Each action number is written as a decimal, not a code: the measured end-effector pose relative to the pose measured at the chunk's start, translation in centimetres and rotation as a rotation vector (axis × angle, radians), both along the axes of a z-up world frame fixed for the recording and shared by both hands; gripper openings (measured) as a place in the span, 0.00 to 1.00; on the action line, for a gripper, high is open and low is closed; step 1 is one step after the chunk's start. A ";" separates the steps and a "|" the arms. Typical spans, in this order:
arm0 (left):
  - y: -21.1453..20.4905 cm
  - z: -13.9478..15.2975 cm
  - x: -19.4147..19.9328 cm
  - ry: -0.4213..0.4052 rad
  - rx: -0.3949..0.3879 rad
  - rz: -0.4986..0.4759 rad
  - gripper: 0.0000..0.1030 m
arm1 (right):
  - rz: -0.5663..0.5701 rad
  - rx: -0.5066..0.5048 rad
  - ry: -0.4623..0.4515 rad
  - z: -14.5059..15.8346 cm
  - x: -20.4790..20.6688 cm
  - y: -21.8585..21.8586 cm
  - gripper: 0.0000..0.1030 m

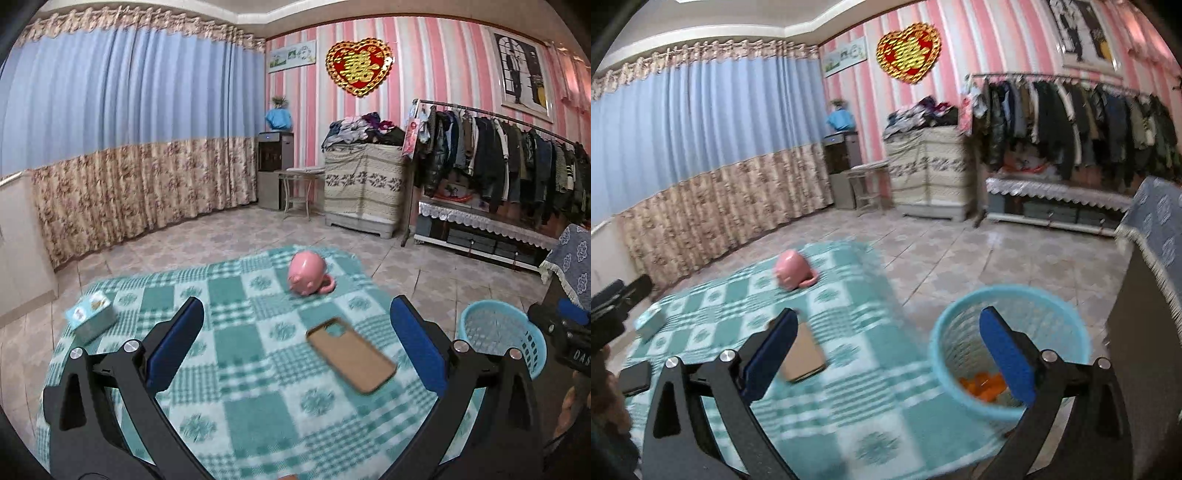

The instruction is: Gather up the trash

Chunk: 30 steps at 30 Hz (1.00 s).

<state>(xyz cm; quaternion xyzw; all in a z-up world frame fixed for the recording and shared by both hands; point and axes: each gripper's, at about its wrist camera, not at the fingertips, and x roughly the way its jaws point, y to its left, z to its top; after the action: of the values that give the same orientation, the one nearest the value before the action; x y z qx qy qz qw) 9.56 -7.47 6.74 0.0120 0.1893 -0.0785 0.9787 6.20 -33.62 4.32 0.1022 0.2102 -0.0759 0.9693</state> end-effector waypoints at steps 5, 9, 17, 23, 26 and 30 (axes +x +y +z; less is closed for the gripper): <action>1.6 -2.1 -2.4 0.036 0.002 0.042 0.95 | 0.046 -0.029 0.020 -2.3 -2.1 3.7 0.94; 1.8 -3.5 -3.7 0.065 0.017 0.063 0.95 | 0.075 -0.061 0.006 -2.7 -3.7 5.6 0.94; 2.6 -4.8 -7.1 -0.008 -0.005 0.122 0.95 | 0.128 -0.093 -0.003 -3.5 -4.6 7.0 0.94; 1.7 -4.9 -7.6 -0.008 0.002 0.104 0.95 | 0.168 -0.130 -0.026 -3.4 -4.9 7.9 0.94; 1.3 -5.1 -7.6 0.001 -0.003 0.084 0.95 | 0.166 -0.129 -0.025 -3.5 -4.9 8.0 0.94; 0.7 -5.6 -7.6 0.008 -0.006 0.070 0.95 | 0.169 -0.119 -0.018 -3.6 -4.7 7.8 0.94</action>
<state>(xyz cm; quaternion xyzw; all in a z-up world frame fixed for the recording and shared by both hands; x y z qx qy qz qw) 1.95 -6.81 1.14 0.0019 0.1935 -0.0448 0.9801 1.46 -25.78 0.73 0.0272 0.2044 -0.0052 0.9785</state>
